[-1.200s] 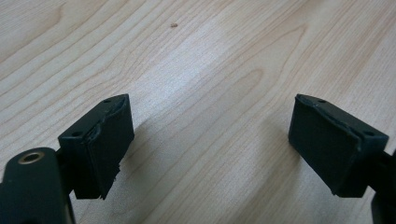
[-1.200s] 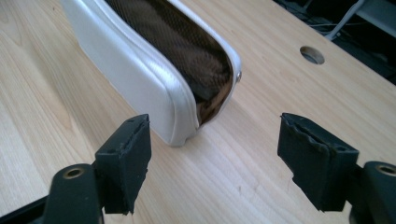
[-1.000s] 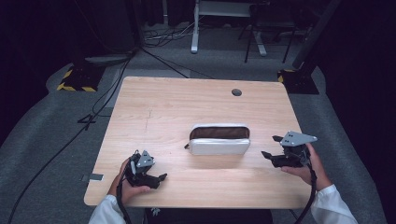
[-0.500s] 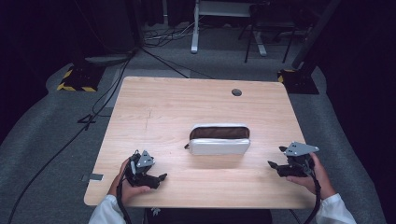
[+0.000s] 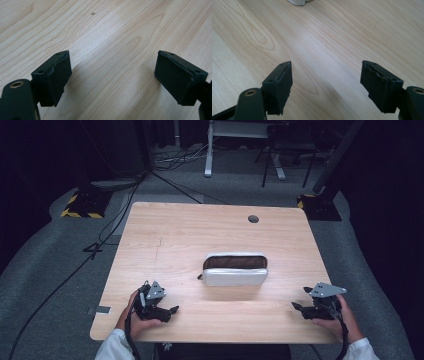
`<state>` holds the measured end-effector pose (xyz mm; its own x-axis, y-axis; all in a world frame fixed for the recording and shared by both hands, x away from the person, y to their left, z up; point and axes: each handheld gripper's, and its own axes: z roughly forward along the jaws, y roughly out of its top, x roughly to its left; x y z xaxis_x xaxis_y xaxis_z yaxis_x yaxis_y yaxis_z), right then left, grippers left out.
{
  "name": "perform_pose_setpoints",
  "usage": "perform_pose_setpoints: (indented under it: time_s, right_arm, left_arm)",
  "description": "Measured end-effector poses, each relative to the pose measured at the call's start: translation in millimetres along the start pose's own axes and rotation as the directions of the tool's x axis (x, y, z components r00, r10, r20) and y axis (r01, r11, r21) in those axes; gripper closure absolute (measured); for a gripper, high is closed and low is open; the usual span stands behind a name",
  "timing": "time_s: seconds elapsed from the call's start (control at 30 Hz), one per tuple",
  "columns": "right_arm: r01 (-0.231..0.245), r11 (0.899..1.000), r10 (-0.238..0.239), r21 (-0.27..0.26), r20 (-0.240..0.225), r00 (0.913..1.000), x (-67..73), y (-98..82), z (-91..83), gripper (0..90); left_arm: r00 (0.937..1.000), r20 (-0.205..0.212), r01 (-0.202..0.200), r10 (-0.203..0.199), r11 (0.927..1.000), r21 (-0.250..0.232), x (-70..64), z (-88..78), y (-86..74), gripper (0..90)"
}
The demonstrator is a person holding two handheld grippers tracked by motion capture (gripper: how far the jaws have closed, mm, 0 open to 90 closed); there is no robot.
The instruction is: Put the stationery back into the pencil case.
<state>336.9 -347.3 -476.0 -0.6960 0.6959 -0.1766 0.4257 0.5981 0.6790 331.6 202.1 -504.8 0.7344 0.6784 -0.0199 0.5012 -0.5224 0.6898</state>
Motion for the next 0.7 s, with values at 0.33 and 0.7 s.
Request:
perform_pose_setpoints:
  time_s: [0.33,0.7]
  right_arm:
    - [-0.108,0.994,0.108,-0.026,-0.015,0.9941,-5.4,-33.8,-4.9,26.0]
    - [-0.214,0.975,0.212,-0.064,-0.035,0.9766,-12.0,-52.5,-7.6,23.2]
  left_arm:
    - [1.0,0.0,0.0,0.0,1.0,0.0,0.0,0.0,0.0,14.5]
    - [1.0,0.0,-0.001,0.001,1.0,0.0,0.0,0.0,0.0,14.5]
